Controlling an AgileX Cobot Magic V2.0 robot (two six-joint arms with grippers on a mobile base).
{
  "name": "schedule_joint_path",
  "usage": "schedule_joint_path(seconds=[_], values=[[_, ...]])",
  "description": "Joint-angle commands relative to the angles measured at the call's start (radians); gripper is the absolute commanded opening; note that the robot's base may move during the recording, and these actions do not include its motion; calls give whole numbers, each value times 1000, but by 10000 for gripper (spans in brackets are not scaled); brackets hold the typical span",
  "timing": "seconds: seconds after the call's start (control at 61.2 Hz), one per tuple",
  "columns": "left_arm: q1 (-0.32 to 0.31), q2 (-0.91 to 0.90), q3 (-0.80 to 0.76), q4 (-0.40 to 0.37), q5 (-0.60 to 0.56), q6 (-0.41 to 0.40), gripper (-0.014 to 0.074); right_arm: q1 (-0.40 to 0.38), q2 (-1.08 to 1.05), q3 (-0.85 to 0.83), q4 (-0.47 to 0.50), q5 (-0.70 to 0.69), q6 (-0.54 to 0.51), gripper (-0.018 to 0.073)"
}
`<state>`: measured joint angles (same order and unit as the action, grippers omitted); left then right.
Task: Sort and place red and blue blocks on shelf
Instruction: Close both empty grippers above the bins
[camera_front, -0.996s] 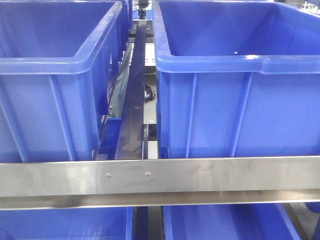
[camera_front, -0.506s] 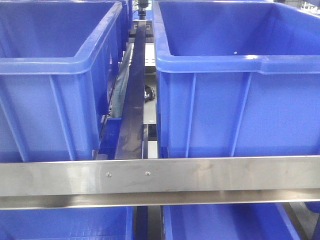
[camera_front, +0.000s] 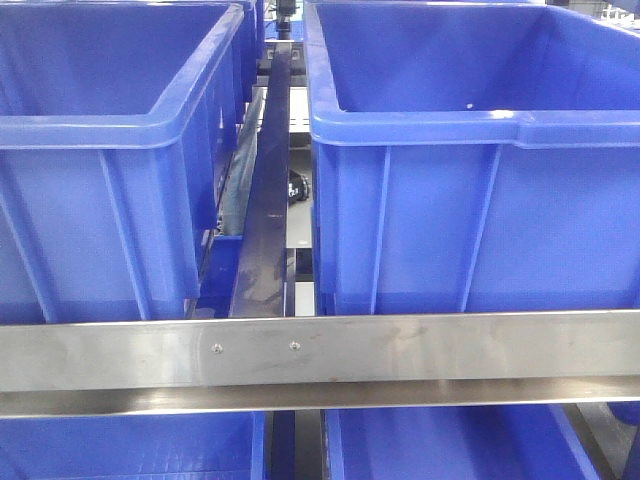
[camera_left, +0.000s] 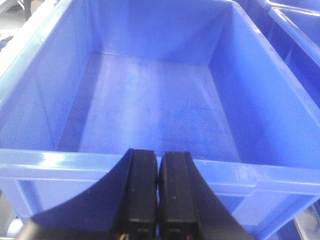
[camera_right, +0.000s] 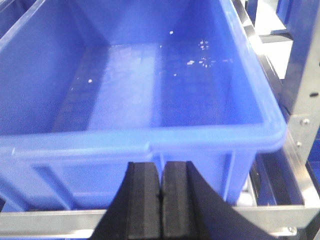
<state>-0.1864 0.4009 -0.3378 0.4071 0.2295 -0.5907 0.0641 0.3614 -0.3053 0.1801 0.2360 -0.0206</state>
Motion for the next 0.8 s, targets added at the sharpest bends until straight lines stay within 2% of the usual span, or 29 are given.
schedule_joint_path(seconds=[0.0,0.784], values=[[1,3,-27,-3,-69,-2,132,1,-11,-23,5,-68,-4,55],[1,3,-27,-3,-71,-2,132,1,-10,-23,5,-8,-4,55]])
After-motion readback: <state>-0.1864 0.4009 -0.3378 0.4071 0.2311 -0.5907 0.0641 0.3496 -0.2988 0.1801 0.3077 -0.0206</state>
